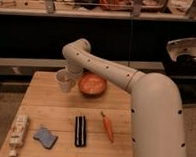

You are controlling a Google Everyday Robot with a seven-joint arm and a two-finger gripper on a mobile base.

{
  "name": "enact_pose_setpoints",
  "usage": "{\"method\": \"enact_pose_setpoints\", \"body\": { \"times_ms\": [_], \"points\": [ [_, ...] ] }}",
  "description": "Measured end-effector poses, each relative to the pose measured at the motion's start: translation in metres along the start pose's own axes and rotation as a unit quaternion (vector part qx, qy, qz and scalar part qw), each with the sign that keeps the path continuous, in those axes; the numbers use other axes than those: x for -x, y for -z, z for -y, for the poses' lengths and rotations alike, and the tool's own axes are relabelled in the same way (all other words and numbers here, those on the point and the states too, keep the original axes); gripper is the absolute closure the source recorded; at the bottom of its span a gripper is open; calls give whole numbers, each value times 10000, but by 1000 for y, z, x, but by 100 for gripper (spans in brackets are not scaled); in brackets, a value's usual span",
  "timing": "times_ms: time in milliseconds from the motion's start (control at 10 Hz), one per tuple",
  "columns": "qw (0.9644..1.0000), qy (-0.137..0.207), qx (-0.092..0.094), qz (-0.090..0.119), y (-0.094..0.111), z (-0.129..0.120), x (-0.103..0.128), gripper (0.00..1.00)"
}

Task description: Place the ceramic cup in the ceramic bowl

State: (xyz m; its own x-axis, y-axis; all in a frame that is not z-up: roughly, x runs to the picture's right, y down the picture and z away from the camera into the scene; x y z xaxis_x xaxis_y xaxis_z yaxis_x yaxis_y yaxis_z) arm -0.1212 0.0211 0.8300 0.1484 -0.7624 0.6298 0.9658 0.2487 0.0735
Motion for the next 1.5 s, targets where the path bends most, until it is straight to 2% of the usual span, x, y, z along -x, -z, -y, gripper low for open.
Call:
{"method": "enact_pose_setpoints", "body": {
  "times_ms": [200, 400, 700, 1000, 1200, 1500],
  "points": [
    [9999, -113, -15, 9, 5, -13, -13, 98],
    [9997, -236, -26, 15, 5, -19, -15, 98],
    [9988, -480, -20, -26, 10, -54, -25, 98],
    [9984, -569, -23, -44, 9, -61, -27, 98],
    [9978, -655, -4, -93, 7, -77, -30, 98],
    [9976, -684, 22, -126, 3, -83, -30, 98]
  ]
}}
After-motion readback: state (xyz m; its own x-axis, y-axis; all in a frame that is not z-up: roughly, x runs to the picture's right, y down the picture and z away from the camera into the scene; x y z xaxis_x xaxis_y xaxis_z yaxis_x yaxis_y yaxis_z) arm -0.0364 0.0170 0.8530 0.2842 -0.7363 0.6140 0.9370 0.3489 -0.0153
